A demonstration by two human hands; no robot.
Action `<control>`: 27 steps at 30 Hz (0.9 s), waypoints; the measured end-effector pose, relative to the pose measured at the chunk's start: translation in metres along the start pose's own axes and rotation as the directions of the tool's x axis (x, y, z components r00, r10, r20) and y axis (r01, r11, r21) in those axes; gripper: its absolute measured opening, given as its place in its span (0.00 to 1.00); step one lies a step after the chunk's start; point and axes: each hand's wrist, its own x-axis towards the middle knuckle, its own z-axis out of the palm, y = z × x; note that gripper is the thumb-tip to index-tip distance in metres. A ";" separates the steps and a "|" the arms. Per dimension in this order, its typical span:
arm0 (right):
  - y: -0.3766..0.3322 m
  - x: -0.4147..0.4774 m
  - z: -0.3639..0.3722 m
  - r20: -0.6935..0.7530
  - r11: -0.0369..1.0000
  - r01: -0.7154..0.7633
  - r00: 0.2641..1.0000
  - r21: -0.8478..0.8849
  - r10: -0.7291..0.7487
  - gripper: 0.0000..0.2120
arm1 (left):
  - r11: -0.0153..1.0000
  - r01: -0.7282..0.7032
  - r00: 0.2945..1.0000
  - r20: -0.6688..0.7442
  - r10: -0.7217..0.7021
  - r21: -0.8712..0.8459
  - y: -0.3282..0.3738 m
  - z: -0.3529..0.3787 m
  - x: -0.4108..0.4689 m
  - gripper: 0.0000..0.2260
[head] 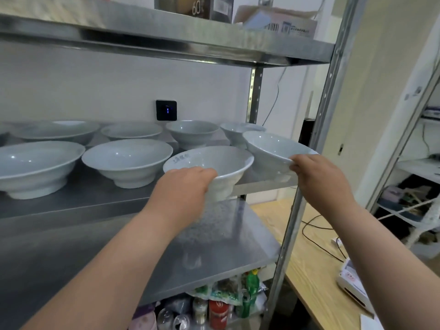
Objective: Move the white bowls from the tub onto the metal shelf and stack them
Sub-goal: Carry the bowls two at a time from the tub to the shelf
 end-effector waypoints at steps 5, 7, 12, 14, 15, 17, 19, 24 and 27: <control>0.029 0.020 0.030 0.008 0.997 0.076 0.997 0.000 -0.076 0.07 | 0.991 0.090 0.994 0.052 -0.095 0.101 0.005 0.031 0.035 0.09; 0.037 0.027 0.042 0.010 0.993 0.118 0.993 -0.010 -0.118 0.09 | 0.986 0.131 0.988 0.063 -0.138 0.102 0.004 0.041 0.046 0.10; 0.053 0.039 0.066 0.040 0.983 0.182 0.983 -0.018 -0.181 0.12 | 0.972 0.195 0.970 0.123 -0.211 0.129 0.001 0.057 0.073 0.13; 0.059 0.042 0.075 0.047 0.979 0.200 0.979 -0.026 -0.199 0.14 | 0.971 0.166 0.977 0.107 -0.186 0.172 -0.003 0.066 0.079 0.12; 0.062 0.043 0.079 0.045 0.977 0.212 0.976 -0.034 -0.211 0.15 | 0.971 0.152 0.980 0.104 -0.173 0.183 -0.005 0.070 0.081 0.11; 0.067 0.042 0.084 0.040 0.971 0.235 0.971 -0.036 -0.234 0.16 | 0.974 0.134 0.983 0.099 -0.154 0.185 -0.011 0.077 0.083 0.10; 0.072 0.042 0.087 0.030 0.969 0.246 0.969 -0.020 -0.246 0.16 | 0.971 0.137 0.983 0.096 -0.158 0.198 -0.014 0.080 0.086 0.10; 0.080 0.049 0.097 0.086 0.966 0.254 0.964 -0.037 -0.250 0.18 | 0.961 0.146 0.980 0.096 -0.172 0.234 -0.013 0.085 0.090 0.08; 0.083 0.054 0.103 0.115 0.967 0.252 0.963 -0.046 -0.245 0.19 | 0.956 0.161 0.974 0.116 -0.194 0.245 -0.009 0.088 0.094 0.07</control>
